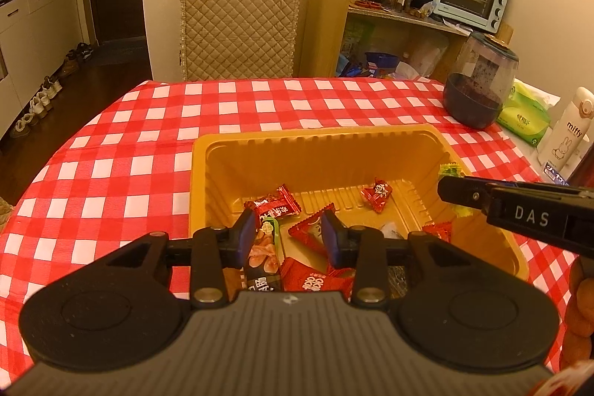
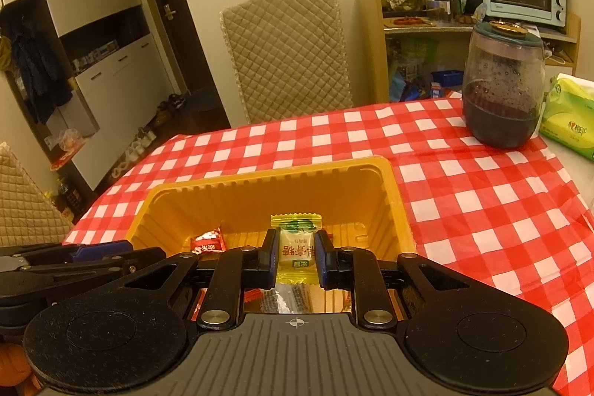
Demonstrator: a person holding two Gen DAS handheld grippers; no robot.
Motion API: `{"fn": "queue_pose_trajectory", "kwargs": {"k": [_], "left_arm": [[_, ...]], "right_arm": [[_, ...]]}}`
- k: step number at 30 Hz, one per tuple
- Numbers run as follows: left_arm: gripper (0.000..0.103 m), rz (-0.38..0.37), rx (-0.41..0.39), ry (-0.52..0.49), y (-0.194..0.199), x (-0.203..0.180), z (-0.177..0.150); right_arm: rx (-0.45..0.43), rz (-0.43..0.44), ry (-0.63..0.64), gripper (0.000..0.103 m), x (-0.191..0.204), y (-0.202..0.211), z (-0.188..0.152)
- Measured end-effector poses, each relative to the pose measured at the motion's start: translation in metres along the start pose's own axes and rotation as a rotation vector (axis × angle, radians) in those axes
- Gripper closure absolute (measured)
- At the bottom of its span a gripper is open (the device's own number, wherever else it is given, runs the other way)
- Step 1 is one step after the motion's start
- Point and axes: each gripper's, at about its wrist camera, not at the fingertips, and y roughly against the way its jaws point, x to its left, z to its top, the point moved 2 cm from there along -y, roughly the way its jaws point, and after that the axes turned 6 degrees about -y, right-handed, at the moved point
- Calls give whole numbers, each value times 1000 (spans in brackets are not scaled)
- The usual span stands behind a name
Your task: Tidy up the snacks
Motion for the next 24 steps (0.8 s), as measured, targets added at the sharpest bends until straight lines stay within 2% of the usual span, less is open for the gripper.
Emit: {"fn": "queue_pose_trajectory", "kwargs": {"k": [10,12,13,14,15,16,19,24], "left_arm": [[66,-2,0,-4,0,-2,0],[61,-3,1,-3,1,-2,-1],[59,-2,1,-4,1,-3,-1],[57,-2,0,-5,1,-3,-1],[55,-2,0,-7,1,-3,-1],[54,0,0,-8,1,-3,-1],[52,8,1,-6,0,-1,-2],[40,19,-1,-7,0,0,-2]], "right_arm": [[-6,-4,-9,82,-1,0,0],[-3,10,-16,82,-2,-1,1],[0,14,-23,79,-2,-2,1],[-4,16,-33,59,-4,-3,0],[-11,23,-46,35,-6,-2,0],[-19,34,-60,32,-8,-1,0],[-24,24,-67,32,-10,0,3],[-36,8,-70,32,-12,3,5]]}}
